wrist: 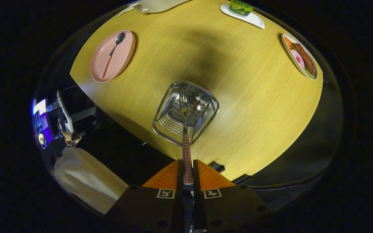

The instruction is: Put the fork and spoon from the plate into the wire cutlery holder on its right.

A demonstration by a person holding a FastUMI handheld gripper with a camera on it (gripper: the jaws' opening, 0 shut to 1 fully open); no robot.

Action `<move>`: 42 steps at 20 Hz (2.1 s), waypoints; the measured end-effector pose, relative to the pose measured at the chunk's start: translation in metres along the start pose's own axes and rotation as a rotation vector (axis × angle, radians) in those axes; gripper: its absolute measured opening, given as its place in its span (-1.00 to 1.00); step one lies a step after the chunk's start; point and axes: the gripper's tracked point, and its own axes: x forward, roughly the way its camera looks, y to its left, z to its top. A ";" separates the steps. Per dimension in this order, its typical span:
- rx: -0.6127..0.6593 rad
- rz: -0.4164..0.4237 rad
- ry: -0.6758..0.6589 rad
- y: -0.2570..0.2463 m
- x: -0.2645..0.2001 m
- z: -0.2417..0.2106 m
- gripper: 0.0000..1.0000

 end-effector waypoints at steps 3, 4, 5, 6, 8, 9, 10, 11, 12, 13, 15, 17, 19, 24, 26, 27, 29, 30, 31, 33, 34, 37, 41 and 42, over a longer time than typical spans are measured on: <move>0.019 -0.002 -0.067 0.000 -0.010 0.008 -0.08; 0.031 0.008 -0.101 0.003 -0.014 0.012 0.06; 0.048 0.024 -0.137 0.006 -0.019 0.016 0.31; 0.067 0.035 -0.178 0.009 -0.025 0.020 0.56; 0.114 0.063 -0.260 0.017 -0.038 0.028 0.87; 0.134 0.061 -0.306 0.018 -0.044 0.032 0.98; 0.151 0.066 -0.347 0.021 -0.049 0.034 0.99; 0.168 0.068 -0.388 0.024 -0.055 0.036 1.00; 0.185 0.068 -0.431 0.027 -0.061 0.040 1.00; 0.198 0.063 -0.481 0.030 -0.068 0.043 1.00; 0.217 0.040 -0.574 0.034 -0.080 0.047 1.00; 0.237 -0.006 -0.685 0.034 -0.095 0.053 1.00; 0.272 -0.040 -0.782 0.036 -0.110 0.056 0.99; 0.343 -0.079 -0.958 0.060 -0.133 0.056 0.99; 0.359 -0.094 -1.045 0.076 -0.143 0.062 1.00; 0.358 -0.106 -1.088 0.084 -0.148 0.065 0.99; 0.359 -0.162 -1.179 0.098 -0.156 0.070 0.99; 0.363 -0.183 -1.224 0.106 -0.160 0.073 0.99; 0.367 -0.196 -1.270 0.115 -0.165 0.076 0.99; 0.377 -0.218 -1.343 0.131 -0.171 0.085 0.99; 0.384 -0.234 -1.366 0.136 -0.172 0.089 0.99; 0.373 -0.227 -1.395 0.158 -0.165 0.111 0.99; 0.318 -0.168 -1.300 0.194 -0.122 0.141 0.99; 0.307 -0.139 -1.268 0.206 -0.108 0.150 0.99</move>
